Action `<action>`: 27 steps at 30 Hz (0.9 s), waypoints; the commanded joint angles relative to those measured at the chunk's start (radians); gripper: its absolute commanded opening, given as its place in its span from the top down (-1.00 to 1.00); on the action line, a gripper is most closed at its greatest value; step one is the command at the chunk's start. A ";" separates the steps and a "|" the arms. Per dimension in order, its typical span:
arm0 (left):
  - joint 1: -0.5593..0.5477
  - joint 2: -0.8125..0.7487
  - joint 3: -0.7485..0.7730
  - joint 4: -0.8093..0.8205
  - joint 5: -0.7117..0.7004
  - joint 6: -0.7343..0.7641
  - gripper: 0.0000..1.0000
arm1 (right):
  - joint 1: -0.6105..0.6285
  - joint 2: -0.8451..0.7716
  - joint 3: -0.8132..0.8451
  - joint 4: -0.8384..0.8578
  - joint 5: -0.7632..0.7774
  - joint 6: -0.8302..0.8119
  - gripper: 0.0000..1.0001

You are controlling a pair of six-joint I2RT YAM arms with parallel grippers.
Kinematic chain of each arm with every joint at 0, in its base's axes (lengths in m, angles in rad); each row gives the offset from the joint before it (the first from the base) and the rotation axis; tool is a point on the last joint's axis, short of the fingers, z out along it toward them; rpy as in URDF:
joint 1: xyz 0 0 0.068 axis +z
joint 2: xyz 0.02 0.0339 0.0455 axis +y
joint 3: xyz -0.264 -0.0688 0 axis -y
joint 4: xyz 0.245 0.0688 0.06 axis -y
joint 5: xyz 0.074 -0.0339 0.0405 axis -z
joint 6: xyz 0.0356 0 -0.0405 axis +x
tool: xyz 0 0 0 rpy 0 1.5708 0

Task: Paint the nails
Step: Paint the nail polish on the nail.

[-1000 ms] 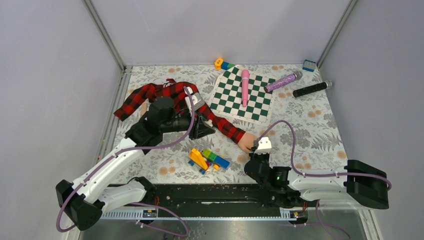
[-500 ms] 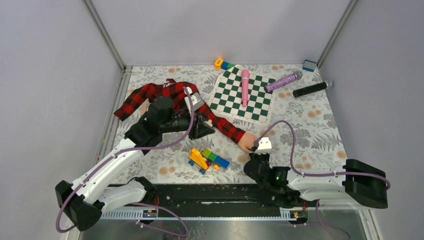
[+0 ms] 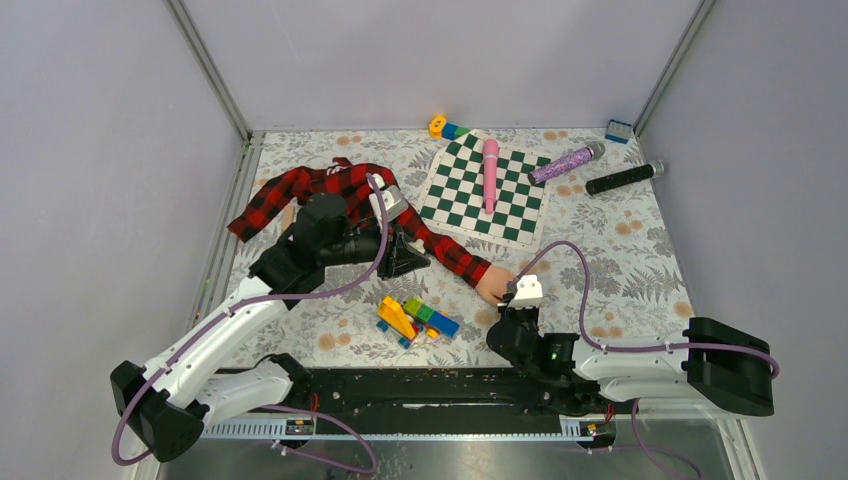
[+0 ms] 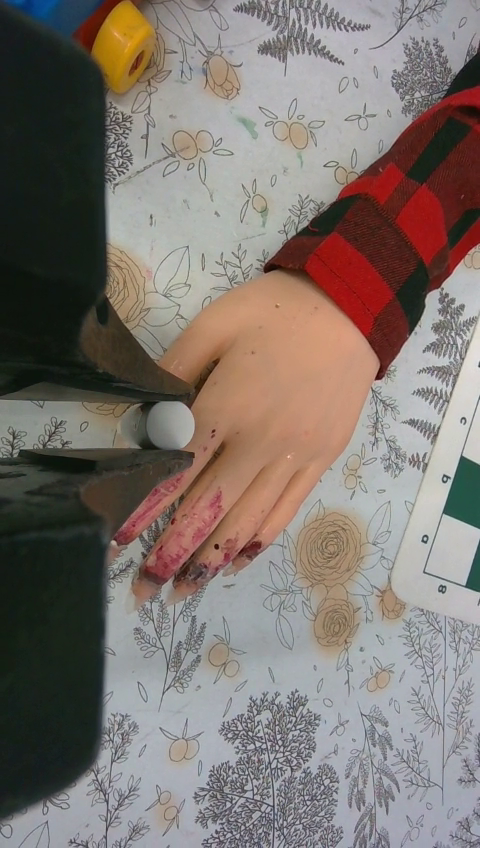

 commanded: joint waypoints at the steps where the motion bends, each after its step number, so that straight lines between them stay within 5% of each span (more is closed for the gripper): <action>1: -0.002 -0.023 0.024 0.056 0.016 -0.001 1.00 | 0.013 0.010 0.026 0.031 0.072 0.015 1.00; 27: -0.003 -0.021 0.024 0.058 0.014 -0.001 1.00 | 0.012 0.048 0.056 0.023 0.082 -0.008 1.00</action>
